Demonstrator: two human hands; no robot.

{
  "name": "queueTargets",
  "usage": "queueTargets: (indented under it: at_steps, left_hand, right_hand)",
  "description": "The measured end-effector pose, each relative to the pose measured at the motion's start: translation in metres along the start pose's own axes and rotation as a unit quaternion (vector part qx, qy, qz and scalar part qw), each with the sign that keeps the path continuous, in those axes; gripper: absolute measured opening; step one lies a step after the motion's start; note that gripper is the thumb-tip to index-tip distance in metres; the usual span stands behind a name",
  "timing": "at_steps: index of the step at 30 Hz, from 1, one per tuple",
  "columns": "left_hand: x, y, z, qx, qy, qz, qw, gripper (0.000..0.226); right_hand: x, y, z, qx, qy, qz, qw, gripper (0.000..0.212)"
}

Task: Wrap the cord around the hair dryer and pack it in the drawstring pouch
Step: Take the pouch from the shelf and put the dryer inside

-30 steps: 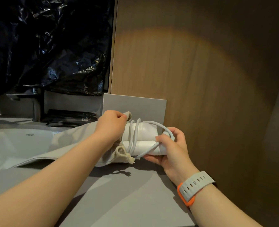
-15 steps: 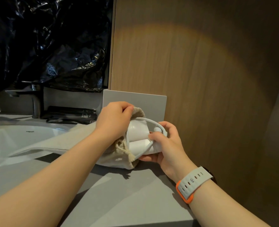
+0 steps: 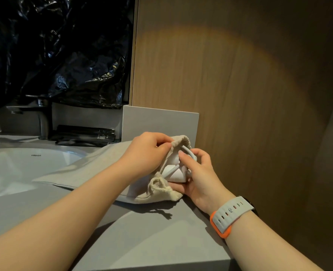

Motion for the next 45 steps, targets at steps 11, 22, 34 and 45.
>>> queueTargets:
  at_steps: [11, 22, 34, 45]
  left_hand:
    - [0.001, -0.017, -0.022, 0.023, 0.116, -0.071, 0.991, 0.009]
    - [0.011, -0.034, -0.038, 0.066, 0.146, -0.172, 0.972, 0.042]
    - [-0.020, -0.057, -0.052, 0.001, -0.040, -0.161, 0.986, 0.005]
    - [-0.016, -0.070, -0.036, 0.092, 0.150, -0.087, 0.981, 0.063]
  right_hand:
    - [-0.032, 0.014, -0.018, -0.132, -0.372, 0.103, 0.913, 0.026]
    - [-0.014, 0.016, -0.003, -0.031, -0.206, -0.019, 0.978, 0.034]
    - [-0.007, -0.002, -0.007, -0.123, -0.365, -0.041, 0.922, 0.017]
    - [-0.011, -0.028, -0.027, -0.200, -0.472, -0.043, 0.858, 0.017]
Point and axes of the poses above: each hand's wrist, its own y-axis towards the middle knuckle, its own x-axis out of the palm, z = x × y, the point moved 7 cm from there along y, towards the middle knuckle, and after that the axes turned 5 degrees about -x, right-handed, at the moved point
